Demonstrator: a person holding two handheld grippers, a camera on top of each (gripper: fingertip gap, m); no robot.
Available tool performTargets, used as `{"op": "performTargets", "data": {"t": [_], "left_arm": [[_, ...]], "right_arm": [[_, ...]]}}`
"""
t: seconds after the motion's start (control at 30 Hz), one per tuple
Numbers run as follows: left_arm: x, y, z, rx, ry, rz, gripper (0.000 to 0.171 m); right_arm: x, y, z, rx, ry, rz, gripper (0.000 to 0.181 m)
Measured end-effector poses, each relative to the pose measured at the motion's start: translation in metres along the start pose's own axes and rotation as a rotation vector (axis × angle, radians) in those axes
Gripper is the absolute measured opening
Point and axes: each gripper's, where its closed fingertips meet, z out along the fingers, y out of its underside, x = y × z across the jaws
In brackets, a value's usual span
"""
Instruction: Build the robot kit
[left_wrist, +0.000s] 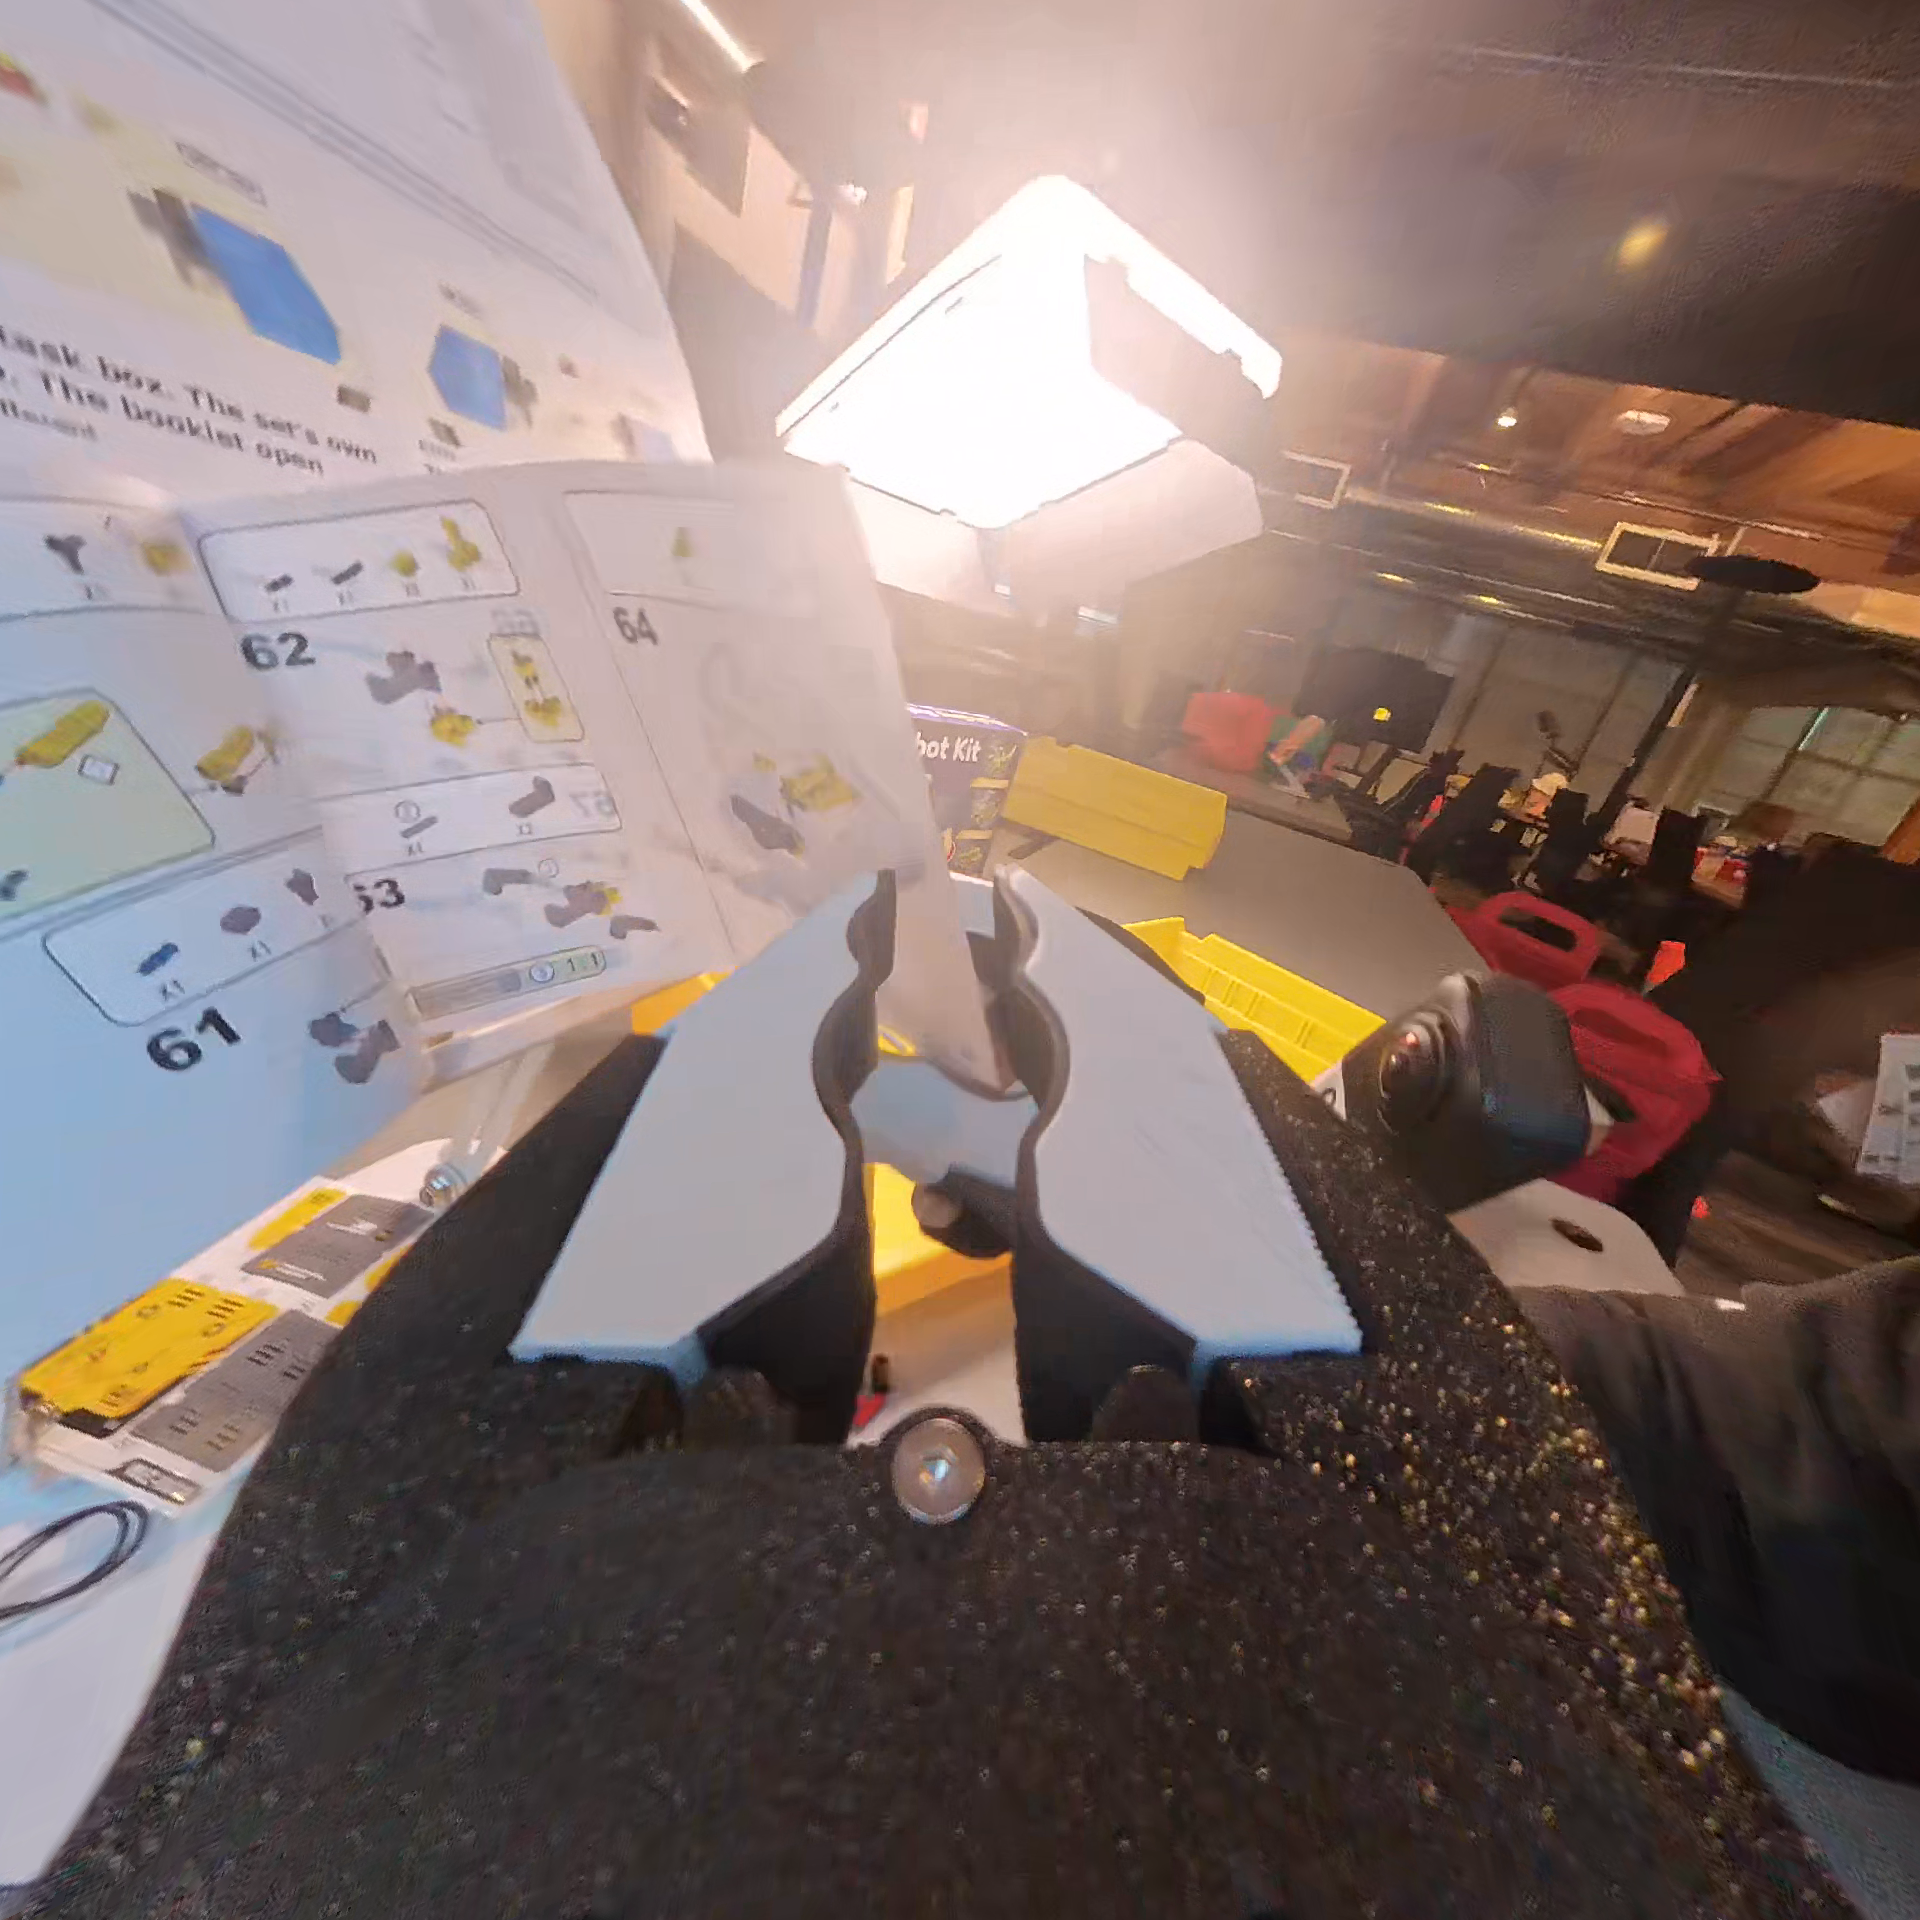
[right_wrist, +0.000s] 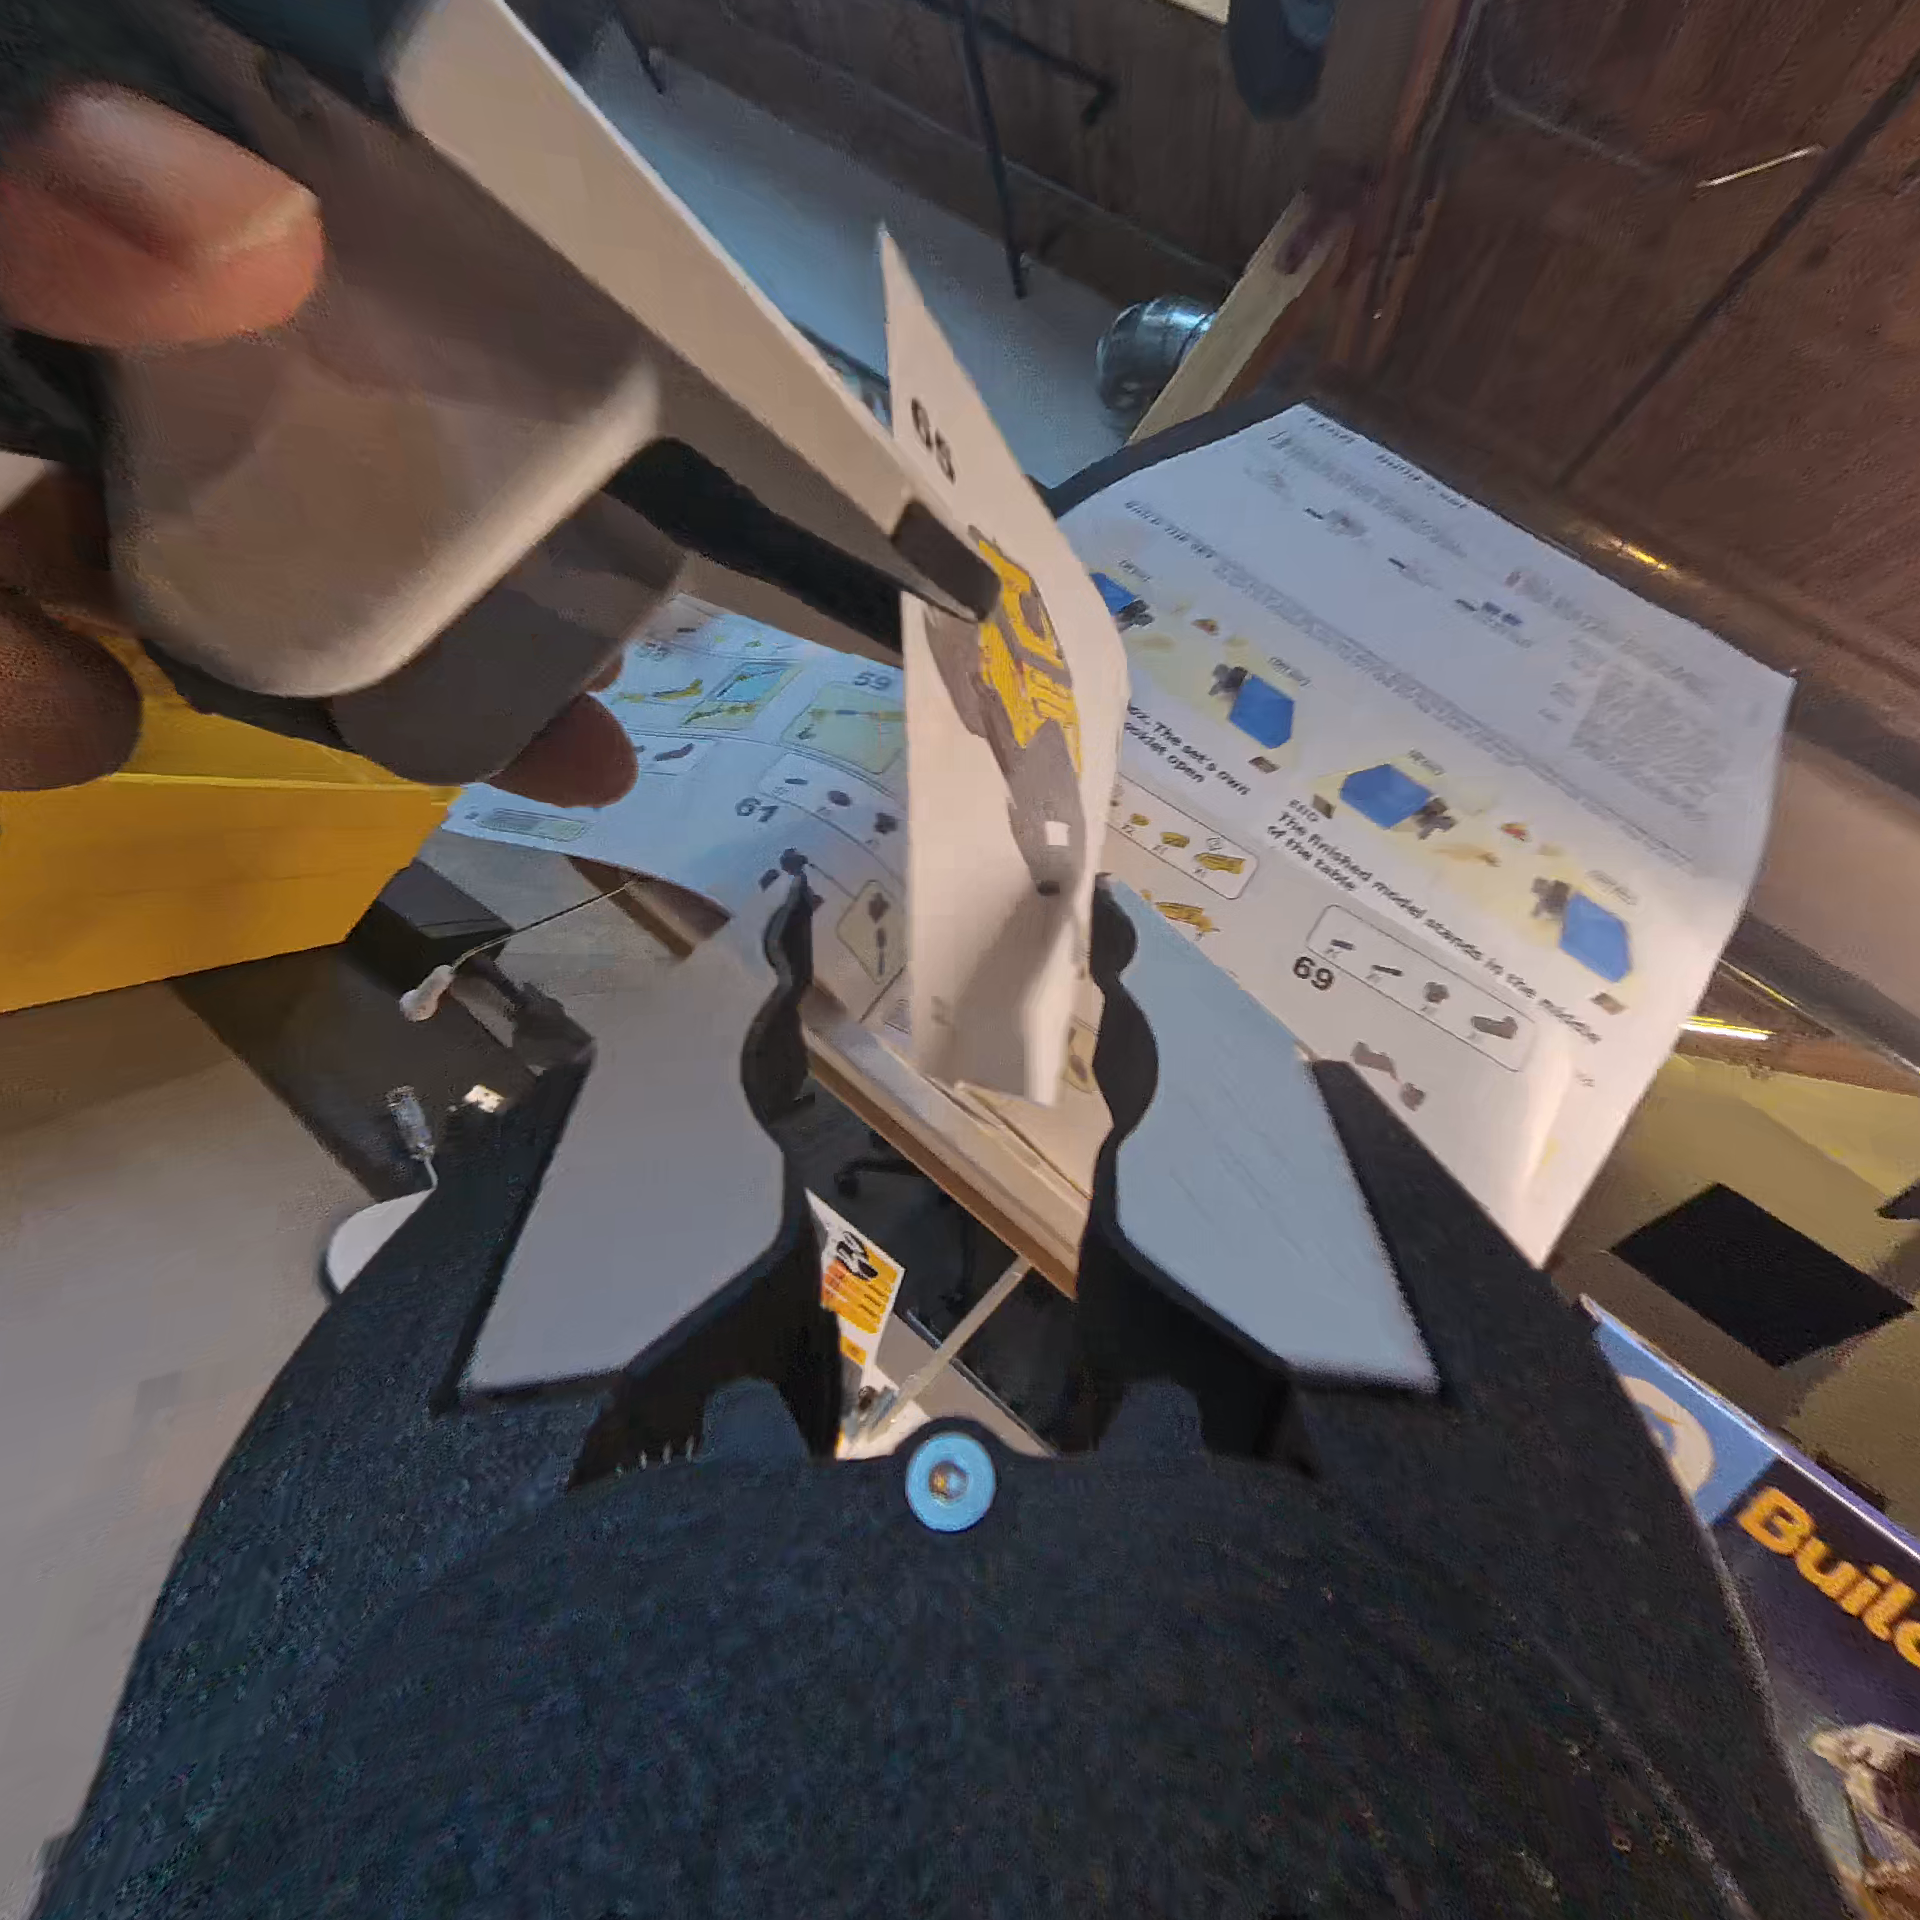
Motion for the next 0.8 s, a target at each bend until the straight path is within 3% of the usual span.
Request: {"op": "performTargets", "data": {"t": [0.13,0.23,0.37,0.5,0.8], "left_arm": [[-0.009,-0.004,-0.009,-0.029,-0.055,0.132,0.028],[-0.045,0.010,-0.021,-0.172,-0.233,0.199,0.028],[-0.104,0.026,-0.047,-0.313,-0.538,0.279,0.030],[-0.117,0.030,-0.050,-0.301,-0.584,0.251,0.035],[-0.149,0.035,-0.044,-0.315,-0.718,0.347,0.037]], "right_arm": [[0.036,0.017,-0.003,-0.031,0.080,0.129,0.019],[0.058,0.040,-0.003,-0.104,0.105,0.250,0.003],[0.073,0.071,-0.003,-0.223,0.089,0.365,0.003],[0.081,0.088,-0.004,-0.296,0.077,0.395,0.003],[0.090,0.102,0.006,-0.375,0.021,0.398,0.003]]}}
